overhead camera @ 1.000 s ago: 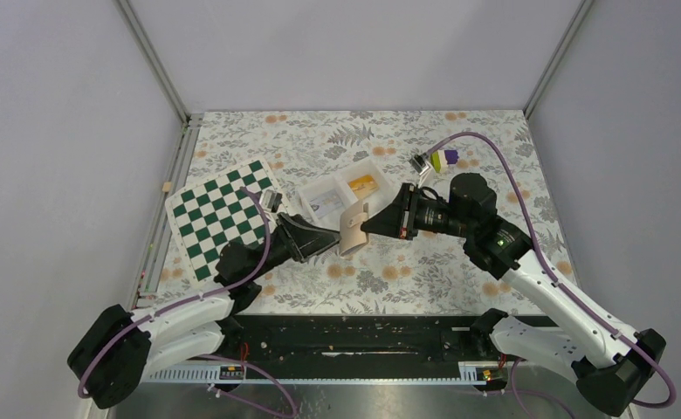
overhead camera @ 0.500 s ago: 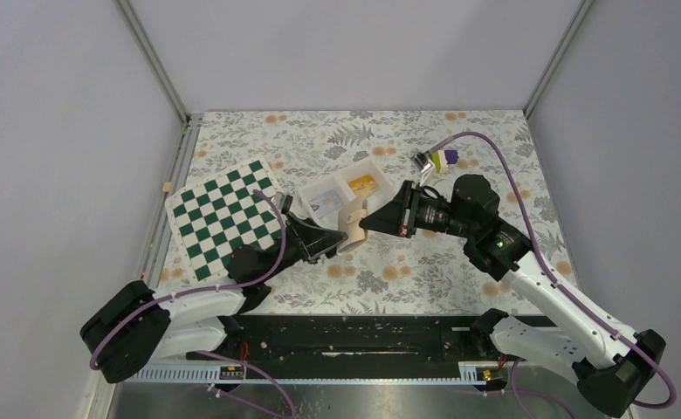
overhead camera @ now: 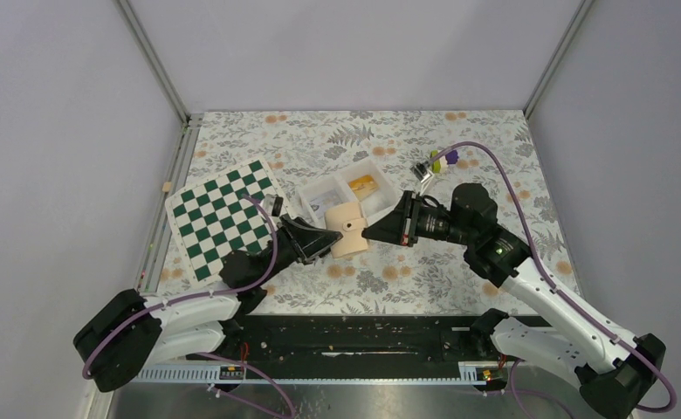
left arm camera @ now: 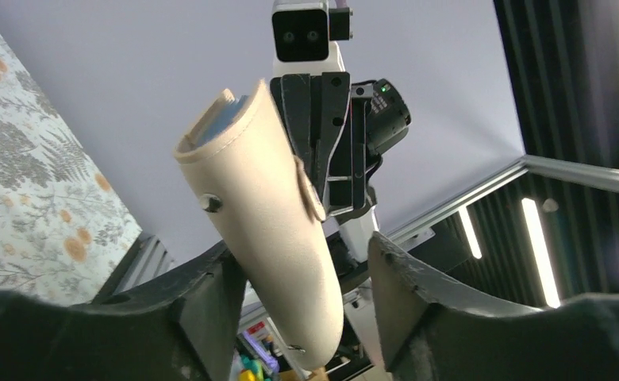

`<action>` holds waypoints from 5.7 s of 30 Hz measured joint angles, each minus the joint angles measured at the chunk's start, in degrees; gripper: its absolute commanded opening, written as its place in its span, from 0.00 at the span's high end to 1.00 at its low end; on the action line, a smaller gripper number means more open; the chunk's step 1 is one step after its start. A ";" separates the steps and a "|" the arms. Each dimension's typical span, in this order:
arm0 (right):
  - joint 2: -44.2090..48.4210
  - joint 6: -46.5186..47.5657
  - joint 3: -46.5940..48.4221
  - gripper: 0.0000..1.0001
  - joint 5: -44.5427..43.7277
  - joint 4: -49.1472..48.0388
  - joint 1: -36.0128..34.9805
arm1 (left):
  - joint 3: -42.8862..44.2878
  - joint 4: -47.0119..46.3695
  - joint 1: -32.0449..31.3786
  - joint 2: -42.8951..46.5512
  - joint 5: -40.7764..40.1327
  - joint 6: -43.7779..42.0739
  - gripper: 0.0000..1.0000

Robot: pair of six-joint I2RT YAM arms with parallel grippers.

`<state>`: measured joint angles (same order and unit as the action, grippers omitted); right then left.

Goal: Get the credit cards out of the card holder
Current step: Pick up the card holder from the center of the board, then open the card holder.

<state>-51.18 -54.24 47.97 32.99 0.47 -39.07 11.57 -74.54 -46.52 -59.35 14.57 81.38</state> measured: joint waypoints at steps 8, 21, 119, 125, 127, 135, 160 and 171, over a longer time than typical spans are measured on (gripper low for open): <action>-0.48 4.00 -0.22 1.00 -0.66 5.20 -0.07 | 0.00 0.81 0.00 -1.14 0.24 -0.94 0.87; 0.57 10.64 0.59 1.00 -6.64 15.26 -0.66 | 1.46 23.12 -0.39 11.52 -0.11 -11.82 0.68; -2.25 26.29 6.21 0.22 -13.31 19.45 -10.84 | 17.73 75.34 -2.19 24.63 -3.78 -35.23 1.00; -7.63 26.53 8.92 0.23 -10.45 19.91 -10.80 | 18.18 75.36 -2.19 23.98 -0.74 -37.44 1.00; -8.85 26.99 8.92 0.27 -9.88 20.06 -10.73 | 18.43 75.34 -2.19 23.98 0.15 -37.90 1.00; -11.26 30.36 6.38 0.42 -4.44 19.74 -9.35 | 18.84 75.38 -2.19 24.00 2.47 -38.36 1.00; -6.32 33.59 -4.17 0.64 11.82 7.37 -4.87 | 19.56 67.36 -2.16 20.35 12.02 -34.95 1.00; -1.33 29.29 -7.89 1.00 11.43 -0.90 -4.79 | 19.41 63.56 -2.16 20.24 13.05 -32.76 0.50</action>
<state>-52.51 -24.95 40.07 44.42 -0.43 -43.86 30.98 -10.98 -48.69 -39.11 27.62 48.62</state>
